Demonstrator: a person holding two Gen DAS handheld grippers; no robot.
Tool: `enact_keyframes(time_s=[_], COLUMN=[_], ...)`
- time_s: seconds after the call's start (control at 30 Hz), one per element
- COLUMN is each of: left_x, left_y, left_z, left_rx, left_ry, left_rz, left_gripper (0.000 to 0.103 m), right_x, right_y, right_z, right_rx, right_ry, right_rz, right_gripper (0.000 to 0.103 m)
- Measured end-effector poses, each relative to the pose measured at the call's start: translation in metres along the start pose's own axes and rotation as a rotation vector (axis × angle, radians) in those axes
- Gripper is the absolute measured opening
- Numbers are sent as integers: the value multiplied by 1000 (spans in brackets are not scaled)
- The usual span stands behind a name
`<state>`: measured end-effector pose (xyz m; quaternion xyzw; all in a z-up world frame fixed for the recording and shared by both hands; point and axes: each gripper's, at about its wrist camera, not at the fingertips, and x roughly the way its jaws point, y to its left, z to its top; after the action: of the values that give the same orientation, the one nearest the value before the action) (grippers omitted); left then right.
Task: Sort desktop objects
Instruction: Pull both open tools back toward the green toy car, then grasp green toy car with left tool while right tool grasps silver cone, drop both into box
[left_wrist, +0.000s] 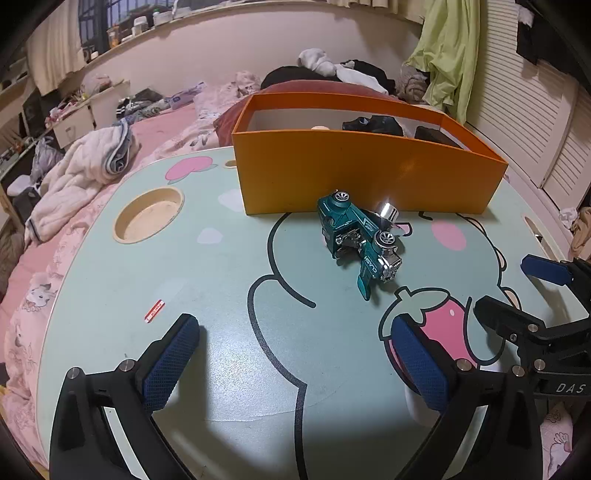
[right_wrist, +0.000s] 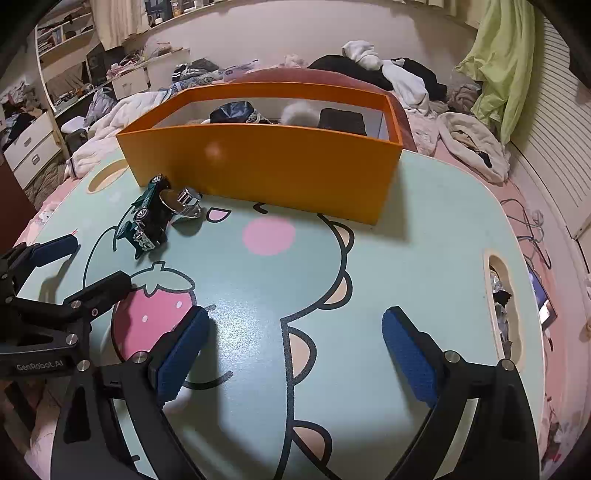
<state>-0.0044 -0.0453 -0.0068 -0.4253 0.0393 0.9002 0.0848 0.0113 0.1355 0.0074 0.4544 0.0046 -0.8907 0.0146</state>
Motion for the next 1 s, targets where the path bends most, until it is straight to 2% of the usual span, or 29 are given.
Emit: enact_keyframes(time_s=[0.2,0.37,0.47,0.53,0.63,0.73,0.83,0.9,1.0], left_x=[-1,-12,-9,2,22,18,10,-4,-22], left_y=[3,5,-2,-9,-14,-15,-5,4,16], left_z=[2,20,37,45,49,44,37,30,20], left_rx=[-19,-54,-25,-11,5,32,6,-22,-59], left_ry=[0,-46,-64,-32,34,11,-8,-51,-87], left_rz=[-5,-79,-133,-133,-146,-135,-165,-178,-211], left_gripper=[103,99,86,66,45,27,24,24,24], right_x=[0,0,1,1,0,0,0,1,2], right_y=[1,2,3,3,2,3,3,2,9], right_z=[0,-1,-1,-1,-1,-1,-1,0,4], right_rx=[2,2,3,2,2,2,2,-1,-16], right_ry=[0,-1,-1,-1,-1,-2,-1,-1,4], right_rz=[0,3,4,4,4,4,3,6,40], right_gripper=[95,95,95,96,96,96,96,96,96])
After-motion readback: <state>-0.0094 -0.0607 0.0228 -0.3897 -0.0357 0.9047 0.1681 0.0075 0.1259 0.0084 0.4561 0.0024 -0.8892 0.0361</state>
